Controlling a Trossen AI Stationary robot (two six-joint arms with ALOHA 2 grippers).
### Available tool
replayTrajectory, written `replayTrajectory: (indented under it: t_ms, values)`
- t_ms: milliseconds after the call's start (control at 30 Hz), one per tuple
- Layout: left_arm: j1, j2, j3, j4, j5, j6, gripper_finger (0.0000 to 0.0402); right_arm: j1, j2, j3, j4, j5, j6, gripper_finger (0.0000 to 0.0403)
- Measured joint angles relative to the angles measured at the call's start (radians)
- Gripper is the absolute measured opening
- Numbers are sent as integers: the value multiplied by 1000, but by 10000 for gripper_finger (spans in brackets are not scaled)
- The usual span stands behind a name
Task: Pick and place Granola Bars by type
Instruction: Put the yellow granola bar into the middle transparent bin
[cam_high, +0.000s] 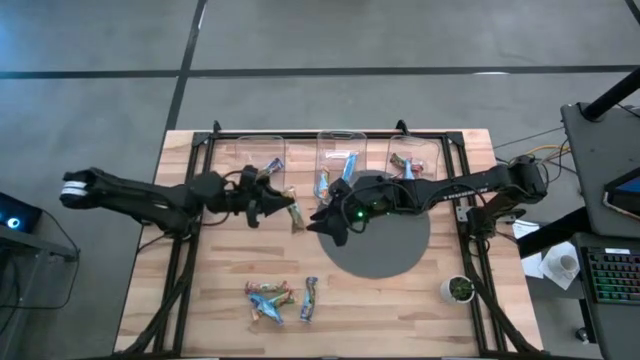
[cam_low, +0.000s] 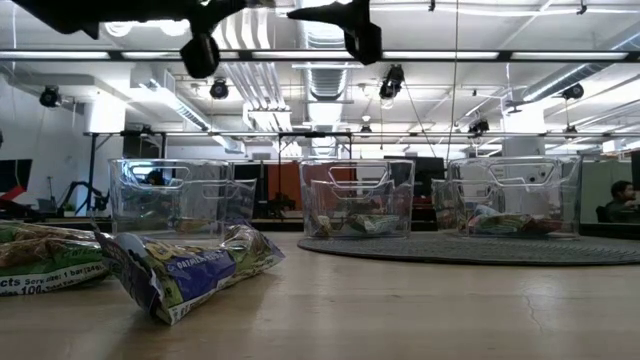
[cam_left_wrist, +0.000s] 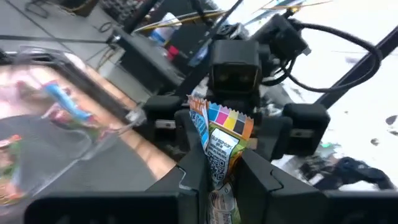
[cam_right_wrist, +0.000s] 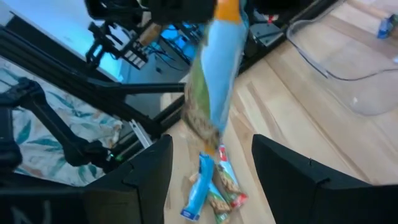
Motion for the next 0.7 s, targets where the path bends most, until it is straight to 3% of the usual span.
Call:
replayTrajectory:
  t_ms: [167,367,700]
  values:
    - [2,73,0,183,66,-1,43,4,0,0,8,2,-1,210]
    - [3,122,0,182,77,-3,43,10,0,0,59,5,7,214]
    - [19,170,0,253,100,-10,43,9,0,0,67,4,89,294]
